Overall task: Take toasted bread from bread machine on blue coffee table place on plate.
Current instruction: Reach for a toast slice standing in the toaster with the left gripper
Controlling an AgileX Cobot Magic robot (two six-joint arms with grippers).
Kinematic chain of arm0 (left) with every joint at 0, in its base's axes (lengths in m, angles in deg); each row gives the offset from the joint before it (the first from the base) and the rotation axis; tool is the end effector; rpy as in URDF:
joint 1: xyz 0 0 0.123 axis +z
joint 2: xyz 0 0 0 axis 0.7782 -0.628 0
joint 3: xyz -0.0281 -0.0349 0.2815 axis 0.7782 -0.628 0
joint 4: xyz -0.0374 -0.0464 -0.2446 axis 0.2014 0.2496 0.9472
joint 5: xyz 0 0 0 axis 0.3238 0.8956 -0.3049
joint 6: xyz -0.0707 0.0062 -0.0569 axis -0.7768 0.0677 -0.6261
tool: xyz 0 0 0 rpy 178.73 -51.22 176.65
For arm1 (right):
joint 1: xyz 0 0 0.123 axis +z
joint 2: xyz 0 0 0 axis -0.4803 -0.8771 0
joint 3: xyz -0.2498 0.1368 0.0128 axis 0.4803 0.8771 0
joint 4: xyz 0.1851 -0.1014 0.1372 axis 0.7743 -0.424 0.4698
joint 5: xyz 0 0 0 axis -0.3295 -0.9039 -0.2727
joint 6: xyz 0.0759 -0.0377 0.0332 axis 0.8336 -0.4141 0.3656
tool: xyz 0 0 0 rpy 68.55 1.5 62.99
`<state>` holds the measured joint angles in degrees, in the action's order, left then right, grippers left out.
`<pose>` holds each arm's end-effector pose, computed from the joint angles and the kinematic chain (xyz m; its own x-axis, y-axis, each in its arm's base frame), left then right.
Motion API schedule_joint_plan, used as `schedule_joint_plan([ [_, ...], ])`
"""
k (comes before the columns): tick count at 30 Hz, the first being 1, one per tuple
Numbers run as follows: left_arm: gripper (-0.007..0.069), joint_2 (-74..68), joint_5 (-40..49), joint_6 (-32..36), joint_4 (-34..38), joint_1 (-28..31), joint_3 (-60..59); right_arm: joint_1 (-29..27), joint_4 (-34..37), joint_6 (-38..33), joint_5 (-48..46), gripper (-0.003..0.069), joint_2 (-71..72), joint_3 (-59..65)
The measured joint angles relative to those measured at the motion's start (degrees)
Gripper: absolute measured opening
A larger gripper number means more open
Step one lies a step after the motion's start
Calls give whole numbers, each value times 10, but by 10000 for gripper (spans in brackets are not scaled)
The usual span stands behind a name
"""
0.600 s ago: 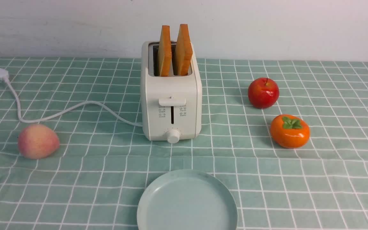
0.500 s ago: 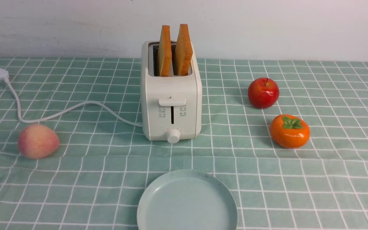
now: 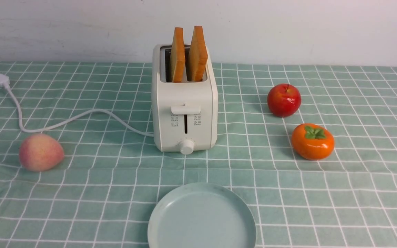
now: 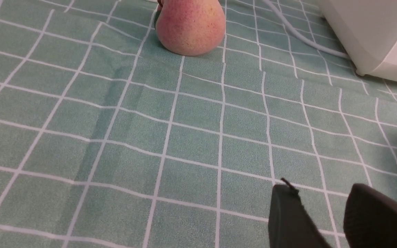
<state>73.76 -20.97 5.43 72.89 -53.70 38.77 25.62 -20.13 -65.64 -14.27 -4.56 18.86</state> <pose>0.0523 -0.0030 0.1690 -0.3097 -0.3203 -0.8953 -0.0551 0.9460 -0.3194 0.0524 -0.0041 0.1744 -0.2795 0.0800 -0.9568 0.0850 0.9947 0.0584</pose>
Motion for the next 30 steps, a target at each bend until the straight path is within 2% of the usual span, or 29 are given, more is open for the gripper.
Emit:
schedule_joint_plan([
  [4,238,0,-31,-10,23,0,0,0,0,0,0,240,0,0],
  [11,238,0,-142,-91,196,0,0,0,0,0,0,240,0,0],
  [15,238,0,-178,-102,256,0,0,0,2,0,0,240,0,0],
  [17,238,0,-201,-105,294,0,0,0,21,3,10,240,0,0],
  [21,232,0,-239,-105,350,0,0,0,153,52,79,240,0,4],
  [22,232,0,-239,-105,350,0,0,0,160,55,83,240,0,4],
  [23,202,0,-260,-106,372,0,0,0,219,73,118,240,0,4],
  [24,170,0,-269,-107,379,0,0,0,246,78,138,240,0,4],
  [26,79,0,-271,-107,386,0,1,0,286,84,173,240,0,4],
  [27,69,0,-269,-107,386,0,3,0,289,85,173,240,0,4],
  [28,4,0,-253,-107,386,0,14,0,312,86,192,240,0,4],
  [30,-14,0,-219,-98,374,0,46,0,331,86,203,240,0,4],
])
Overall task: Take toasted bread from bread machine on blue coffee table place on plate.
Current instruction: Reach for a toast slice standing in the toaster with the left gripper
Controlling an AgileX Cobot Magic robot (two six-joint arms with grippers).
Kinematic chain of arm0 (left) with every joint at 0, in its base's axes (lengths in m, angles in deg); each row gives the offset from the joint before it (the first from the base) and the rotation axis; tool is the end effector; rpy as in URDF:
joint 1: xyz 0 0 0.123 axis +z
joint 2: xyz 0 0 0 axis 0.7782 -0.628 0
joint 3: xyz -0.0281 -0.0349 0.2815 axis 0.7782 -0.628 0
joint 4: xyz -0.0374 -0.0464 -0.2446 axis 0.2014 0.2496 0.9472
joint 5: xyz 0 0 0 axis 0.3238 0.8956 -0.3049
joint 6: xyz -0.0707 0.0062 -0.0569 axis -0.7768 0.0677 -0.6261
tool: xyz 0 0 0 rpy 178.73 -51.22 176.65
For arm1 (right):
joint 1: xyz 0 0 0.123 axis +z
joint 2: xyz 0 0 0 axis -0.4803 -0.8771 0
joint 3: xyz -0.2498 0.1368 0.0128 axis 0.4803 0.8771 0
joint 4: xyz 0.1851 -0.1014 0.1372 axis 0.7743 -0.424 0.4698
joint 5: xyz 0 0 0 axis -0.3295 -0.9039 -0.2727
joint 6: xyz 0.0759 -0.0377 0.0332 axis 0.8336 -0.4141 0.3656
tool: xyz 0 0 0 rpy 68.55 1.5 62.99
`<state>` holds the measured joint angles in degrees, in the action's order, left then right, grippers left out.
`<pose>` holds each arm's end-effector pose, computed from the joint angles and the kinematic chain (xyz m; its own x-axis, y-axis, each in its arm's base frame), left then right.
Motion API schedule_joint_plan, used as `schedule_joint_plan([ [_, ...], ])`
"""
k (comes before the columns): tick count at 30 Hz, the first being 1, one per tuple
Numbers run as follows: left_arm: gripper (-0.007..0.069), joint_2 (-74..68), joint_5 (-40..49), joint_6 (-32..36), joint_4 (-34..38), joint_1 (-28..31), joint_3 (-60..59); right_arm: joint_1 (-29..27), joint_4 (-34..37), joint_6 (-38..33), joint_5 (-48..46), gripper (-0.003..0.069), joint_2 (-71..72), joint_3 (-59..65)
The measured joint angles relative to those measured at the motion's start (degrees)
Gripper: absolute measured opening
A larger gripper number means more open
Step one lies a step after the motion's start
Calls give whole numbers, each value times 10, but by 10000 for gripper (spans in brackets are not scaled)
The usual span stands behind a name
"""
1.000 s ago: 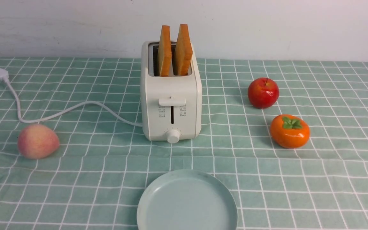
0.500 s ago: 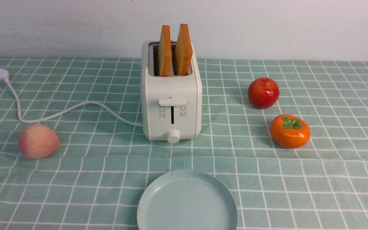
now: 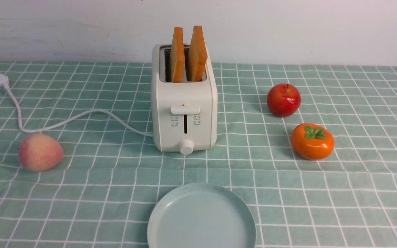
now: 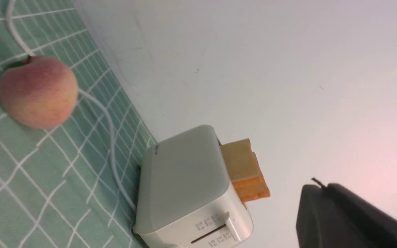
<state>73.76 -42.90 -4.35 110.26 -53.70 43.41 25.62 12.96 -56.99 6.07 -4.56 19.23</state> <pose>0.0519 -0.0025 0.2307 0.0164 -0.9204 -0.3906 0.1531 0.3884 -0.9087 0.0564 -0.0024 0.2043 0.0762 0.7079 -0.7022 -0.0110 0.7048 0.7093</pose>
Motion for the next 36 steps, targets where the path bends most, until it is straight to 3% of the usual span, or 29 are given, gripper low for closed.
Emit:
schedule_joint_plan([
  [8,-14,-60,205,82,-81,0,160,0,18,4,-2,240,0,-5],
  [12,-14,-199,411,109,-162,0,284,0,18,-5,-155,240,-2,-99],
  [17,-14,-342,540,115,-209,0,358,0,-2,-52,-298,195,-107,-251],
  [22,-14,-425,545,148,-205,0,372,0,-9,-114,-445,119,-251,-367],
  [24,-14,-470,522,195,-186,0,378,0,-12,-160,-551,67,-341,-425],
  [27,-14,-524,491,230,-159,0,403,0,-11,-208,-634,22,-427,-459],
  [31,-14,-597,476,243,-142,-10,467,0,-10,-241,-648,3,-472,-463],
  [36,-14,-709,472,240,-140,-66,583,0,-7,-245,-627,3,-473,-463],
])
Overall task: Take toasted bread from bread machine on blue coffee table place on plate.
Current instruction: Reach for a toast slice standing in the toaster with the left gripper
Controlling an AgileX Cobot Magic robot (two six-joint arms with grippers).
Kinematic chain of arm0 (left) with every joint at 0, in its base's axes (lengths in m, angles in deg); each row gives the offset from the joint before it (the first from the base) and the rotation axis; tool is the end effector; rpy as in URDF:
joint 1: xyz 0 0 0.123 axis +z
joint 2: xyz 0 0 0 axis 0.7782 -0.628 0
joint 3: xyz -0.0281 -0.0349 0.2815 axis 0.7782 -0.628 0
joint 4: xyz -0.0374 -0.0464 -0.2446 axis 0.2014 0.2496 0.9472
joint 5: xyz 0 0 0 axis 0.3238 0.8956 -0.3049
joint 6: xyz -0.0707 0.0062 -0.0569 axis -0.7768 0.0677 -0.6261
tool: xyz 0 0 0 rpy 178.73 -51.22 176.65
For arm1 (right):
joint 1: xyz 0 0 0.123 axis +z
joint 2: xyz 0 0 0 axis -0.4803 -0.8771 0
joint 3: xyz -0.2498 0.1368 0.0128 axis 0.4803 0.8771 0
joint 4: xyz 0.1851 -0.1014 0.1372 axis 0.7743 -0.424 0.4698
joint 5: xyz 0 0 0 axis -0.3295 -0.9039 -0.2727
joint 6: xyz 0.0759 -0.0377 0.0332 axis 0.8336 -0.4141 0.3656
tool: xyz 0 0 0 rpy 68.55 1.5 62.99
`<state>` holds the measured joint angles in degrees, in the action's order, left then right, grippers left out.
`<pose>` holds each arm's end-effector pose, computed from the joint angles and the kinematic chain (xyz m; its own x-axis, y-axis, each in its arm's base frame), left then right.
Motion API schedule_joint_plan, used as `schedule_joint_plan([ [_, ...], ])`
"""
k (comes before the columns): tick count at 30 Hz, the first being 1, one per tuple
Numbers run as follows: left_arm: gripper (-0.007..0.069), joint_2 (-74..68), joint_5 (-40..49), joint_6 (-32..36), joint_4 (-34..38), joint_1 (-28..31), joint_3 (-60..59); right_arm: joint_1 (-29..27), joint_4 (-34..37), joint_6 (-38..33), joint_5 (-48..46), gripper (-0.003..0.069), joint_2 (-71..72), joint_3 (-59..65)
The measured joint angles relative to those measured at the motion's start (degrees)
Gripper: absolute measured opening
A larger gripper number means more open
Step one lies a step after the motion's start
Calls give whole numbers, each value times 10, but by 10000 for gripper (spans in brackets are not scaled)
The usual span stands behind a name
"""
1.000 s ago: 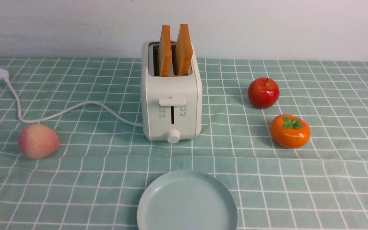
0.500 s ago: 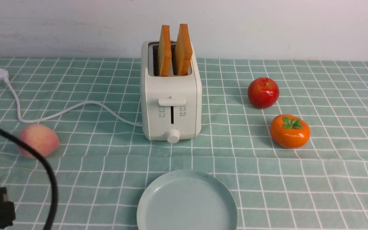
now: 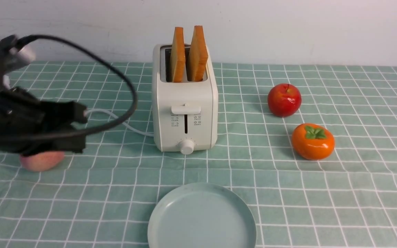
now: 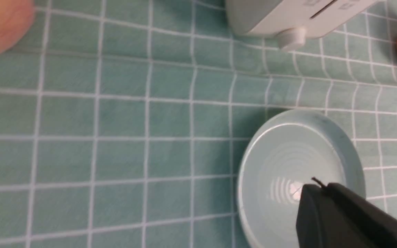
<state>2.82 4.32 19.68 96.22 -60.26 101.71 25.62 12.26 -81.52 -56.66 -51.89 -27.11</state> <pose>0.2427 -0.0671 0.3404 -0.8181 -0.2206 -0.5311 0.0536 0.8903 -0.4523 0.1298 0.0341 0.3231 -0.8485 0.1142 -0.5167 -0.1339 0.8983 0.4184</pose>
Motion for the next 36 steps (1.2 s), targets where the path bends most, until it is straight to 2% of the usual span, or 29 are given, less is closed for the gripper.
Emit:
schedule_joint_plan([
  [5,-14,-143,-1,-18,-9,-50,168,0,0,-1,9,5,0,-1],
  [10,-11,-251,-4,-19,-37,-75,307,0,1,-2,9,9,0,-1],
  [13,41,-322,-4,-20,-76,-90,391,0,1,-2,9,13,0,-1],
  [16,158,-381,-4,-20,-99,-99,453,0,1,-2,9,15,0,-1],
  [17,233,-400,-5,-20,-102,-100,473,0,1,-2,9,17,0,-1],
  [21,374,-436,-22,-20,-106,-104,501,0,1,-2,9,20,0,-1],
  [22,448,-450,-37,-20,-111,-106,506,0,1,-2,9,22,0,-1],
  [25,520,-467,-66,-22,-124,-106,507,0,1,-2,9,22,0,-1],
  [28,508,-475,-81,-24,-136,-106,507,0,1,-2,9,22,0,-1],
  [31,293,-475,-92,-30,-148,-106,508,0,1,-2,9,27,0,-1],
  [32,274,-475,-92,-30,-150,-106,508,0,1,-2,9,27,0,-1],
  [33,122,-473,-86,-30,-158,-106,508,0,1,-2,8,30,0,-1],
  [34,64,-468,-78,-31,-163,-106,508,0,1,-2,8,32,0,-1],
  [36,55,-464,-72,-31,-168,-106,508,0,1,-2,8,34,0,-1],
])
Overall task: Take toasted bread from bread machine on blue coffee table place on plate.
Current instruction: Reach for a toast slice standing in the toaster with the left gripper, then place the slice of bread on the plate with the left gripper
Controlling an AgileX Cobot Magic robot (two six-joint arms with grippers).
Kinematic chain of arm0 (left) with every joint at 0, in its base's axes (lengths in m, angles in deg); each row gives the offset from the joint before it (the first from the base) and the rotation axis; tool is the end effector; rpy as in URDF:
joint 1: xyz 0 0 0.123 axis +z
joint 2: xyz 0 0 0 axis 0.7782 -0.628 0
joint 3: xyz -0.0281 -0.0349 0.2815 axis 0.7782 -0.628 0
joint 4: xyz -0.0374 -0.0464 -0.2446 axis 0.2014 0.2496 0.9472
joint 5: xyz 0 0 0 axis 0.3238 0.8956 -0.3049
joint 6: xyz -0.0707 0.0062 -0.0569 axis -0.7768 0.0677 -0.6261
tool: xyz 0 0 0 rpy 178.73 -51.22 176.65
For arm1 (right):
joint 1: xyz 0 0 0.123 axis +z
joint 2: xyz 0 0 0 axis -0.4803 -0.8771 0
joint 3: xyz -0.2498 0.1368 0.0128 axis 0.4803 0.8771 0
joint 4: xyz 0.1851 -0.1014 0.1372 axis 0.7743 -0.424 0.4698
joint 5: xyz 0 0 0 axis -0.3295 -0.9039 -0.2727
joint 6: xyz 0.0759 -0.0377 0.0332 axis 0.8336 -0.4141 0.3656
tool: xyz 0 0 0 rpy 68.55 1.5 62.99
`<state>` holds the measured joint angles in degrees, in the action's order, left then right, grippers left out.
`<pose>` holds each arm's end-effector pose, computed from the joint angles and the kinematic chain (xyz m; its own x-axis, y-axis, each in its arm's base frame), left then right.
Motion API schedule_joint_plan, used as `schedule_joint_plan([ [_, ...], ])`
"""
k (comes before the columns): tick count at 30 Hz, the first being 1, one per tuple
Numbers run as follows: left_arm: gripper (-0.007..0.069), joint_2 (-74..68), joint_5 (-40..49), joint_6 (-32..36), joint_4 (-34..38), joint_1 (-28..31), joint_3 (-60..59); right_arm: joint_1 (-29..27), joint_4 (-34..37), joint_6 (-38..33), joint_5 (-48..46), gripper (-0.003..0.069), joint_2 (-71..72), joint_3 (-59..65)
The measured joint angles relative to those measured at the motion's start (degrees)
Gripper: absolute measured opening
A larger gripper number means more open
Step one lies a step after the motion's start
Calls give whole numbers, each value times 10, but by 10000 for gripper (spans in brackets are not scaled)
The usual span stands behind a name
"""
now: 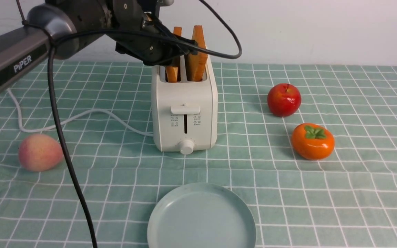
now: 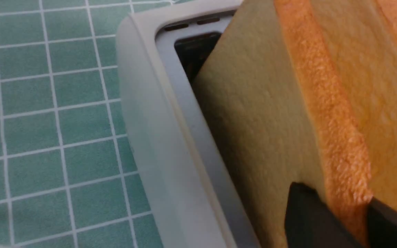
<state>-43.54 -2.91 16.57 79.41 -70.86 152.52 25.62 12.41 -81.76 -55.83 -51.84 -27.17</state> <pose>0.4510 -0.1703 0.3234 -0.6733 -0.0003 -0.7393 0.2505 0.9408 -0.2286 0.1308 0.0339 0.3242 -0.8395 0.1177 -0.5305 -0.1371 0.8988 0.4163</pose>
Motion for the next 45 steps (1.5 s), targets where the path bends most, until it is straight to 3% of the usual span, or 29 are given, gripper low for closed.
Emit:
schedule_joint_plan([
  [7,71,106,86,-12,-15,0,0,0,0,0,0,38,0,0],
  [12,71,209,250,1,62,-15,-7,0,0,0,0,41,0,0],
  [16,71,233,310,31,117,-45,-77,0,0,0,0,42,0,0],
  [20,71,232,310,67,155,-76,-178,0,0,0,0,42,0,0],
  [27,71,200,191,121,262,-102,-357,0,0,0,-2,47,0,0],
  [32,71,177,165,131,293,-102,-381,0,0,0,-2,55,0,0],
  [38,78,155,166,97,267,-102,-382,0,0,0,-2,58,0,0],
  [41,160,150,160,82,219,-102,-382,0,8,0,-7,64,0,0],
  [45,325,146,166,71,189,-102,-382,0,37,0,-8,69,-1,-1],
])
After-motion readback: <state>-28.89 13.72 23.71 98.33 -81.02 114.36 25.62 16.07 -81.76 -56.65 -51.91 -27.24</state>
